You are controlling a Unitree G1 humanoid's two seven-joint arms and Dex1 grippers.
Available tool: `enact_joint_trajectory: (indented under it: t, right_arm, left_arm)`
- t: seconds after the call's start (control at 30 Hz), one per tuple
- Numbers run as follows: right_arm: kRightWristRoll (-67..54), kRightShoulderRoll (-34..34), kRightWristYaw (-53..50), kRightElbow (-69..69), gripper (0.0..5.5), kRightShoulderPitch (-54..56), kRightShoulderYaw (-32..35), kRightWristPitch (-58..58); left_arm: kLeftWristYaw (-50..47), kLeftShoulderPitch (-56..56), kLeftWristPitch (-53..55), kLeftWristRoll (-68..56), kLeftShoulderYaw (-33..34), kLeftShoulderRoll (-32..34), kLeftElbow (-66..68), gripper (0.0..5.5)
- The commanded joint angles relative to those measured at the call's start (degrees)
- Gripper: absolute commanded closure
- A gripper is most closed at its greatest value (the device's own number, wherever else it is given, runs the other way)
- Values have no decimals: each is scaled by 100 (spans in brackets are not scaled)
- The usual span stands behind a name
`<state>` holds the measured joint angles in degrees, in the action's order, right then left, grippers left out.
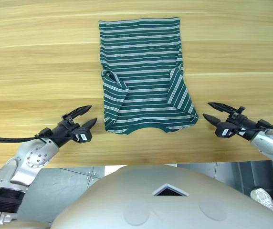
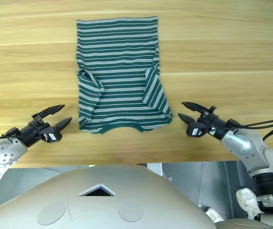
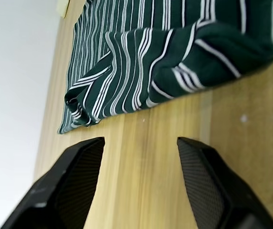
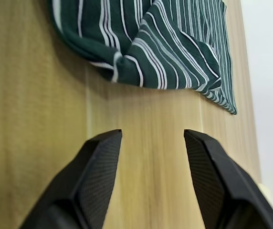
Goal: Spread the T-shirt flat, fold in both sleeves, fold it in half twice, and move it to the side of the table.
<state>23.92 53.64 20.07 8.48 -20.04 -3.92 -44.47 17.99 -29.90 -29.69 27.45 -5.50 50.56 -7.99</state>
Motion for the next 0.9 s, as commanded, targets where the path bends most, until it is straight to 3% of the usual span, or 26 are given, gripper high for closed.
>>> enact_joint_trajectory:
  t: [0.03, 0.6, 0.9]
  right_arm:
    - [49, 133, 285, -74, 308, -179, -162, 15]
    - [52, 86, 430, -348, 308, -7, -494, -106]
    - [151, -76, 355, -208, 306, 408, -690, -96]
  left_arm:
    - [704, -57, 87, 154, -715, -66, 161, 263]
    - [923, -50, 88, 97, -1218, 207, 280, 263]
    - [820, 280, 15, 95, -1404, 117, 637, 438]
